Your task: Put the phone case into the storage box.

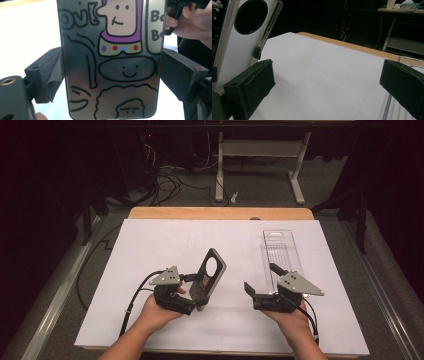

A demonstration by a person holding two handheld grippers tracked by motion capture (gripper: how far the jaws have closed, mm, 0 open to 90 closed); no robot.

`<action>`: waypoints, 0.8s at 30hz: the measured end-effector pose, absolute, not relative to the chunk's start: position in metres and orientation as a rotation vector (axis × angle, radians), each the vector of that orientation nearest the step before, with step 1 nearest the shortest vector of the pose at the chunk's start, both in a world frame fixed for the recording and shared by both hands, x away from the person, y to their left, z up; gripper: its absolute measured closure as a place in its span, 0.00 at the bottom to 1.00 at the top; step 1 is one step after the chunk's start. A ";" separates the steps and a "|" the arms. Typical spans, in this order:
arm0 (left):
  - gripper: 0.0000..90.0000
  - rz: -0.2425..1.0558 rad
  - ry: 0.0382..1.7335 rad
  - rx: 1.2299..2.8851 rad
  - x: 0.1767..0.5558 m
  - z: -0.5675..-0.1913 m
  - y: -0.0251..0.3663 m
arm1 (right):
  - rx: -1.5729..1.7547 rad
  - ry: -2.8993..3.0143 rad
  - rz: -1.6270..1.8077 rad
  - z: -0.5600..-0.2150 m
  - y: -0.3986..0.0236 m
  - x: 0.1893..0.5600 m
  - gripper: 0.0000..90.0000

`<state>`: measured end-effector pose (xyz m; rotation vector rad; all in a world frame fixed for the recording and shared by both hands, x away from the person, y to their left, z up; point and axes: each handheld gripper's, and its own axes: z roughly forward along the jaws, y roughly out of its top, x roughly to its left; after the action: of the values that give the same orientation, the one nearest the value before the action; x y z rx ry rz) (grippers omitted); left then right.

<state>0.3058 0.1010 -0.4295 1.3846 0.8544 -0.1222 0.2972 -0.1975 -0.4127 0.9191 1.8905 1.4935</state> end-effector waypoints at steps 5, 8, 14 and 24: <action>0.15 -0.152 0.833 1.404 0.301 -0.431 0.100 | 0.909 1.905 1.507 -0.413 -0.196 0.296 0.00; 0.15 -0.168 0.824 1.421 0.300 -0.433 0.101 | 0.895 1.915 1.511 -0.413 -0.195 0.295 0.00; 0.15 -0.212 0.802 1.438 0.298 -0.436 0.104 | 0.875 1.933 1.522 -0.413 -0.195 0.294 0.00; 0.14 -0.269 0.758 1.453 0.293 -0.436 0.105 | 0.842 1.979 1.541 -0.414 -0.193 0.293 0.00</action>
<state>0.2934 0.1052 -0.4358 1.4526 0.7582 -0.2688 0.2929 -0.1933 -0.4136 0.8419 1.9788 1.5410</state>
